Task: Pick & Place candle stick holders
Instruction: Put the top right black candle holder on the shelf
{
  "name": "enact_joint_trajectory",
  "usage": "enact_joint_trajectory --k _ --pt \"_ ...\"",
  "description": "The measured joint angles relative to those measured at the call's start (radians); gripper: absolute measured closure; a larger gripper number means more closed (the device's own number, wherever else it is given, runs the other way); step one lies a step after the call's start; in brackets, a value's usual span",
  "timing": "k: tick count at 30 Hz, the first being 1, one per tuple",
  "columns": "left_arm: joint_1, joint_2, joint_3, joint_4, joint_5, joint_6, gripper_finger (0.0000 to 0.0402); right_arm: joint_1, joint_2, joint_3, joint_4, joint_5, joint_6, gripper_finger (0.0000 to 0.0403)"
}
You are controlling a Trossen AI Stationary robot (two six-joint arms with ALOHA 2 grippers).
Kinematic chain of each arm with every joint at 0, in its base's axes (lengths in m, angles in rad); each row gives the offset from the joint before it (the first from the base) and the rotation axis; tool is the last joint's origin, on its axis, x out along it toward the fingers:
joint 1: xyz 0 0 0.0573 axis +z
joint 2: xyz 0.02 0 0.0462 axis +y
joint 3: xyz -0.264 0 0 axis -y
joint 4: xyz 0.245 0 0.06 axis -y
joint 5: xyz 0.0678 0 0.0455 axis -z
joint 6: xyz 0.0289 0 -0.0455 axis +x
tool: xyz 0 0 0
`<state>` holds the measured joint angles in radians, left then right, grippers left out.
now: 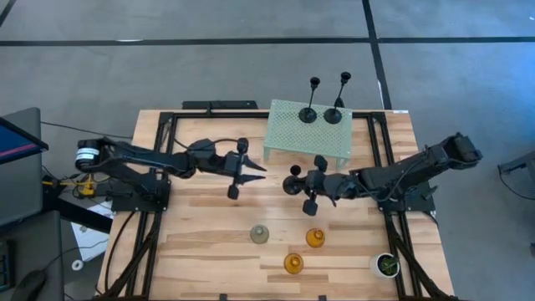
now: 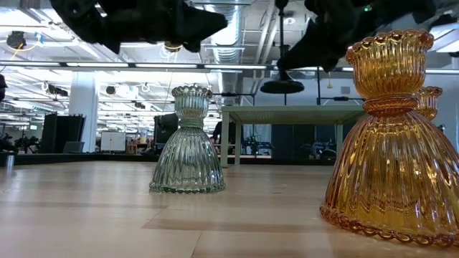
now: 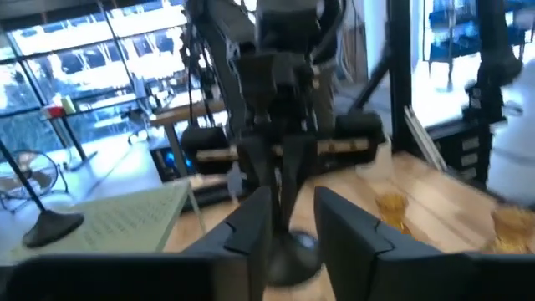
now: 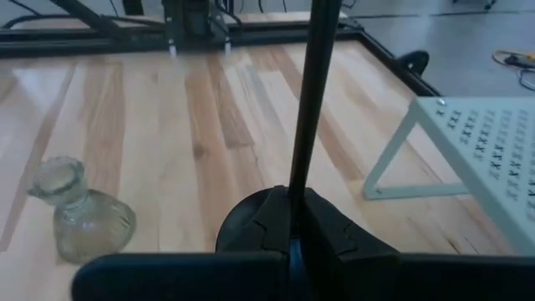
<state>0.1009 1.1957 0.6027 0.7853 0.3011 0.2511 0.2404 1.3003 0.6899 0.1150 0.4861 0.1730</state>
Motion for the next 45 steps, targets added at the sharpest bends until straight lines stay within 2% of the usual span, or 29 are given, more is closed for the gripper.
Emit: enact_joint_trajectory --k 5,13,23,45 --pt "0.0 0.128 0.065 0.08 -0.023 -0.112 0.0281 -0.016 0.058 0.027 -0.004 -0.015 -0.018 0.0403" --pt "0.0 0.241 0.169 0.08 -0.026 -0.152 0.0286 -0.02 0.13 0.078 0.0 -0.014 -0.026 0.0403" --pt "-0.019 0.242 0.17 0.083 -0.024 -0.16 0.0289 -0.03 0.13 0.085 0.107 -0.015 -0.101 0.0403" --pt "-0.058 0.242 0.198 0.12 -0.046 -0.163 0.0291 -0.053 0.129 0.085 0.112 -0.018 -0.105 0.0403"
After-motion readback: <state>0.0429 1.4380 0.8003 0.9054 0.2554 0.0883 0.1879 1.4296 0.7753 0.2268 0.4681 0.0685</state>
